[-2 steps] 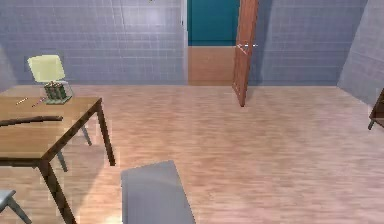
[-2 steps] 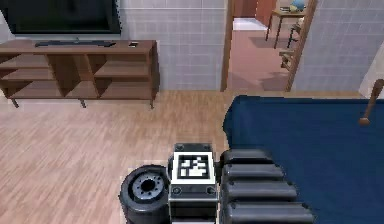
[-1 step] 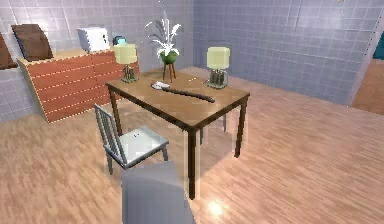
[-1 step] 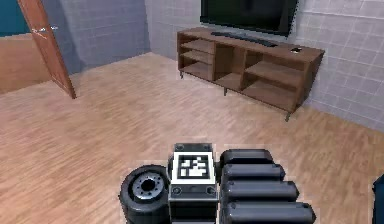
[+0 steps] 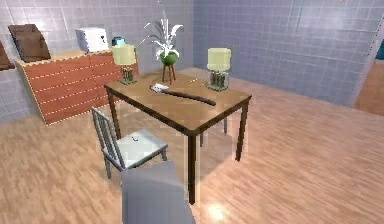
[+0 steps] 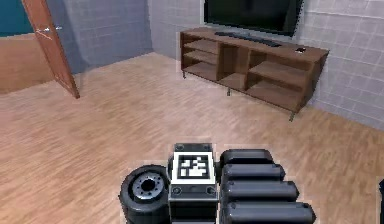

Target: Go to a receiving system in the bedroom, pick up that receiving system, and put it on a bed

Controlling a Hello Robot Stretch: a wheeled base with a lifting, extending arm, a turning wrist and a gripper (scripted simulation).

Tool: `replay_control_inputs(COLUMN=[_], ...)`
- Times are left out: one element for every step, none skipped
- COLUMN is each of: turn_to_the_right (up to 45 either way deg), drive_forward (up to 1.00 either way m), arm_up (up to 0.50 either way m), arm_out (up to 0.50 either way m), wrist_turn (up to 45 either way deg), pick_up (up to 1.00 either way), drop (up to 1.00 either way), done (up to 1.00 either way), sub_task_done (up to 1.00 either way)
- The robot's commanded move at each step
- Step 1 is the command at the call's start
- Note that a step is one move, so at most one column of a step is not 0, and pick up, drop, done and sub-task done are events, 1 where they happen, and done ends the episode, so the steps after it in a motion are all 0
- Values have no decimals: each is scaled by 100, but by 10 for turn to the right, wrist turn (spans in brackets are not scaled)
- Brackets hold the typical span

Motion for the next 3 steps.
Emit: replay_control_inputs(turn_to_the_right=[450,330,0], drive_forward=[0,0,25], arm_up=[0,0,0], arm_out=[0,0,0], wrist_turn=[0,0,0], pick_up=[0,0,0], drop=[0,0,0], done=[0,0,0], sub_task_done=[0,0,0])
